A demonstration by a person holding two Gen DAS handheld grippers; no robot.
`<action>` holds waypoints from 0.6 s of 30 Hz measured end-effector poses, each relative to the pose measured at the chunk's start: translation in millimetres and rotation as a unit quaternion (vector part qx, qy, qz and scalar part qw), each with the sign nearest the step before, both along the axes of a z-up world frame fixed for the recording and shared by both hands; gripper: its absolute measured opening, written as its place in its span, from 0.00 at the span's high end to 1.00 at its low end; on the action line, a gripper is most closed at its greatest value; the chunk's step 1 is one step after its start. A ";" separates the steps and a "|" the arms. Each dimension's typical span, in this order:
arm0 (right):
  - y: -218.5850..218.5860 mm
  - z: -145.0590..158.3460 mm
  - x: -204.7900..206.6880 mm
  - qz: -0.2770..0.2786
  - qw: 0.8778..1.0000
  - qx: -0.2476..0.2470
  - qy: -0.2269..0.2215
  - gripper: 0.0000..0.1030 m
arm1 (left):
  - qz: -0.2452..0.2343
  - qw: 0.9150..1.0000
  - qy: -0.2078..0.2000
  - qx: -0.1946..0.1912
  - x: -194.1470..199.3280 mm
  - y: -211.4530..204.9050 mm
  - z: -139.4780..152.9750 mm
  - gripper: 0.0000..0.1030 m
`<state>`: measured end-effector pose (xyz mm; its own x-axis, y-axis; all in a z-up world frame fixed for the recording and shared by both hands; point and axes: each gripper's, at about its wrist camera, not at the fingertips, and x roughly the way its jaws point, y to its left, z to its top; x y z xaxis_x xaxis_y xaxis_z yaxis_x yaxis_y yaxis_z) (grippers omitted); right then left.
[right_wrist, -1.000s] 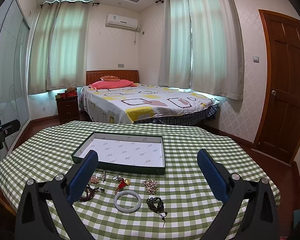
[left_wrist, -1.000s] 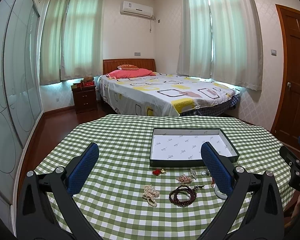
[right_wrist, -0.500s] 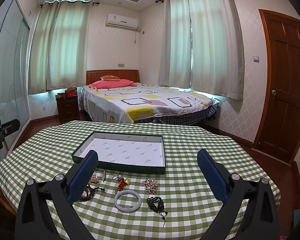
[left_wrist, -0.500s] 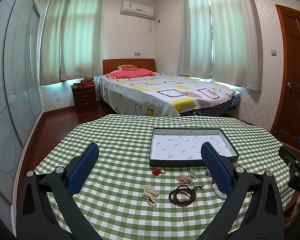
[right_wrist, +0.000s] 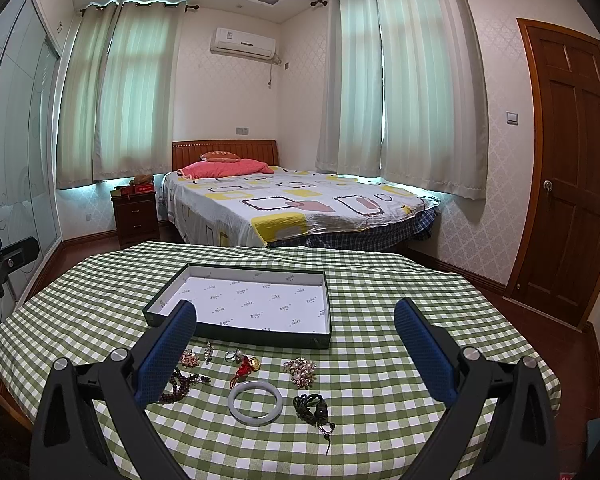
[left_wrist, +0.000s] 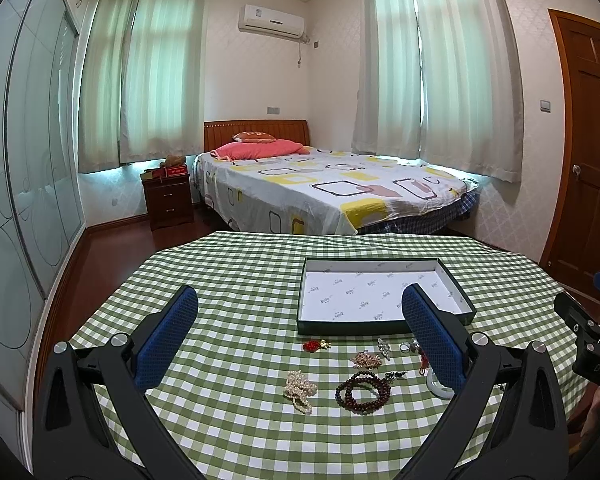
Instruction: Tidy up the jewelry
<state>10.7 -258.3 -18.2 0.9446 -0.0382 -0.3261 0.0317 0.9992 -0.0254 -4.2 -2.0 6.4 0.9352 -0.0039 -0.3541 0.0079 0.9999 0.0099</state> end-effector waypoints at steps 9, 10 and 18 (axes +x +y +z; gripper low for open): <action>0.0 -0.8 0.8 0.000 1.000 0.000 0.000 0.06 | -0.001 1.000 -0.001 0.000 -0.7 -0.5 1.0 0.03; 0.2 0.0 0.4 0.000 1.000 0.000 0.000 0.06 | -0.001 1.000 -0.001 0.000 -0.8 -0.8 1.3 0.03; 0.2 -0.1 0.0 0.000 1.000 0.000 0.000 0.06 | -0.001 1.000 -0.001 -0.001 -1.3 -0.5 0.7 0.03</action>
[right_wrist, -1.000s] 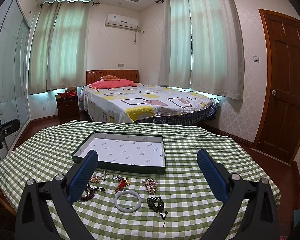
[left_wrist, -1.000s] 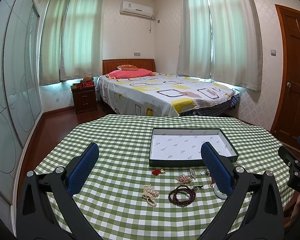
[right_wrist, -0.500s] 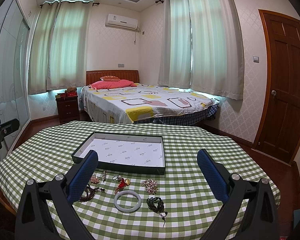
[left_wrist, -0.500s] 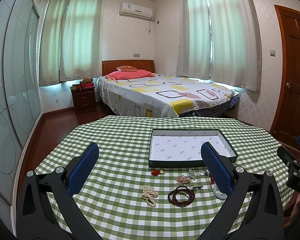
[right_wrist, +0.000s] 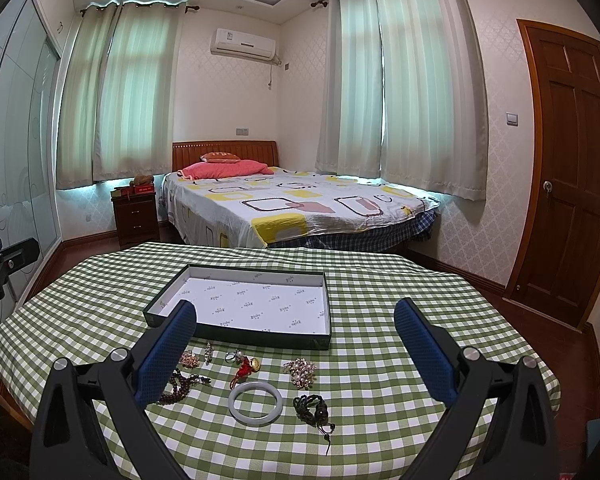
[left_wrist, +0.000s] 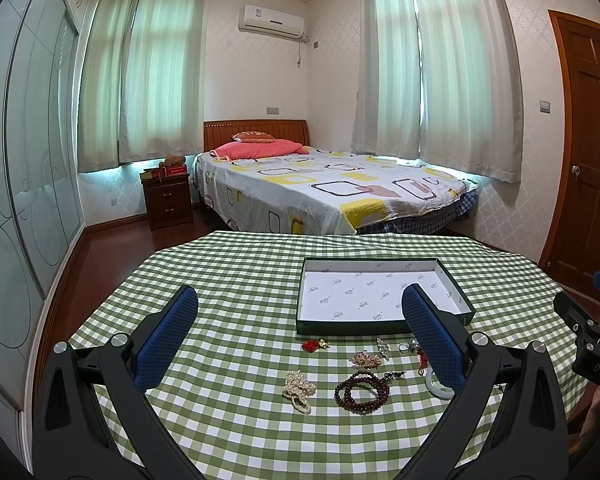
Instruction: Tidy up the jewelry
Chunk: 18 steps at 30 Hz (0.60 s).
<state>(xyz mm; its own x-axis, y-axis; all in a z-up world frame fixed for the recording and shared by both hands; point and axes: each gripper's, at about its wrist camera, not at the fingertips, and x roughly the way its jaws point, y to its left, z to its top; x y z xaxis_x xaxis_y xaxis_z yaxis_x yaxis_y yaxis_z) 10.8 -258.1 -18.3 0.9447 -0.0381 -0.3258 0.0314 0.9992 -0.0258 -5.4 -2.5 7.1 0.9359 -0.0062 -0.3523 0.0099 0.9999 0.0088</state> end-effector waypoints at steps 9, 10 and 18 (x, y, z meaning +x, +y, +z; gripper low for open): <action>0.1 -0.5 0.5 0.000 1.000 0.000 0.001 0.06 | -0.001 1.000 0.002 0.000 -1.0 -2.0 -0.1 0.03; 0.0 -1.1 0.7 0.000 1.000 0.001 0.001 0.06 | -0.002 1.000 0.002 0.000 -0.8 -1.8 -0.5 0.03; -7.0 -21.7 14.9 0.004 1.000 0.000 0.010 0.06 | -0.007 0.999 0.035 0.003 21.6 4.4 -28.9 0.03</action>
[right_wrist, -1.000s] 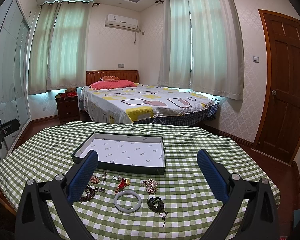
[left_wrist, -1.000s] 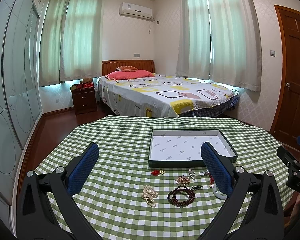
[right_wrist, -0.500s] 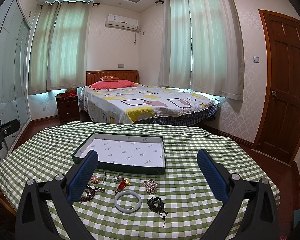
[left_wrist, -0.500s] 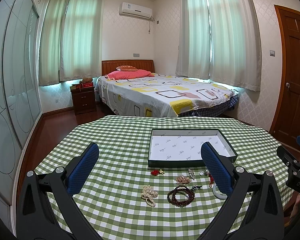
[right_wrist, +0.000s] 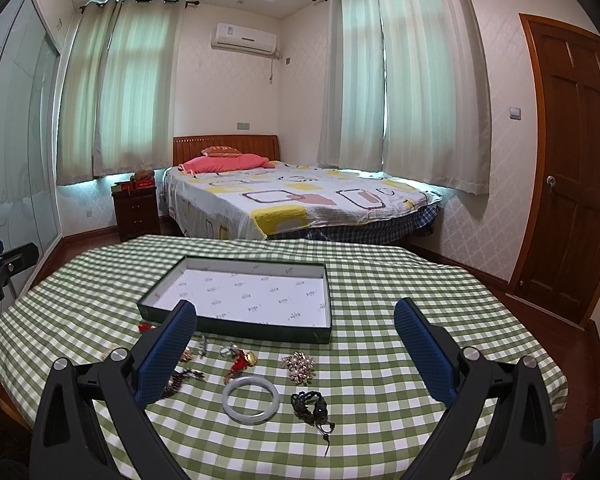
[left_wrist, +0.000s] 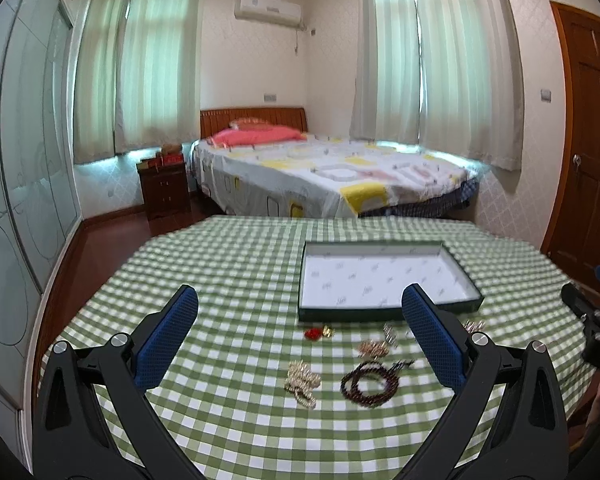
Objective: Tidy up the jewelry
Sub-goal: 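Grasp the pearl strand with the left tool while the right tool grasps the black beaded necklace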
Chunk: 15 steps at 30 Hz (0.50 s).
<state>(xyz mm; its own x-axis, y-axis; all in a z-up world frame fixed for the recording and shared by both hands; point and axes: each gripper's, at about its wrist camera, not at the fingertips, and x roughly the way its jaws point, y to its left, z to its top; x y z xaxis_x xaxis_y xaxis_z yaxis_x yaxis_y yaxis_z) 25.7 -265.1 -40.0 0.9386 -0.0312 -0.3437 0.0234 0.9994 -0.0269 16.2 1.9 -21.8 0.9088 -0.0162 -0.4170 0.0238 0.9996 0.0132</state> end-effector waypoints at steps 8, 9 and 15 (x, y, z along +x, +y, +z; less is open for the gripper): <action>-19.5 -61.8 35.6 -0.007 0.997 0.006 0.077 0.06 | 0.002 0.994 0.107 0.006 46.4 17.7 -73.2 0.03; -21.4 -70.0 40.5 -0.008 0.996 0.009 0.090 0.06 | 0.002 0.993 0.119 0.006 51.6 19.5 -82.8 0.03; -24.5 -97.1 58.5 -0.004 0.990 0.020 0.138 0.06 | -0.005 0.985 0.172 0.007 81.2 18.2 -122.7 0.04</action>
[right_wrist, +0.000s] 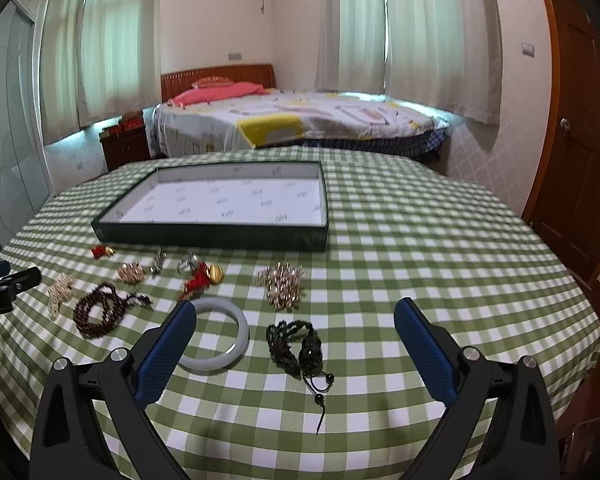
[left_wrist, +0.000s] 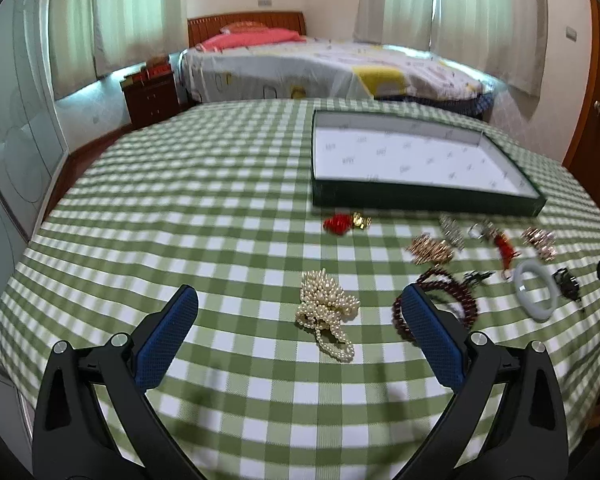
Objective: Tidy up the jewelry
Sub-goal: 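Grasp the pearl strand with the left tool while the right tool grasps the black beaded necklace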
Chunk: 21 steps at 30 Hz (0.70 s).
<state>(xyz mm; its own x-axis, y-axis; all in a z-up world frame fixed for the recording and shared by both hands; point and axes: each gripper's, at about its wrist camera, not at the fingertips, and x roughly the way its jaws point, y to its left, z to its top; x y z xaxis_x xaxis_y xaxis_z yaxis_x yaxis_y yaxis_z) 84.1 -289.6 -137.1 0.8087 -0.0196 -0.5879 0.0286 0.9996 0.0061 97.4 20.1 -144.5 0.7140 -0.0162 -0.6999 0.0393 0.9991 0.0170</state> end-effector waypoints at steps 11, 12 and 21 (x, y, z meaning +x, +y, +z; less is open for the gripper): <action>-0.4 -20.0 18.8 0.008 0.999 0.011 0.041 0.06 | -0.002 0.998 0.058 -0.007 33.5 -2.2 -40.0 0.24; 0.0 -20.9 19.7 0.009 0.999 0.011 0.043 0.06 | -0.001 0.998 0.056 -0.010 33.7 -1.1 -40.4 0.24; 0.9 -23.3 24.3 0.010 0.999 0.009 0.049 0.06 | 0.002 0.999 0.041 -0.007 32.5 -0.1 -38.7 0.45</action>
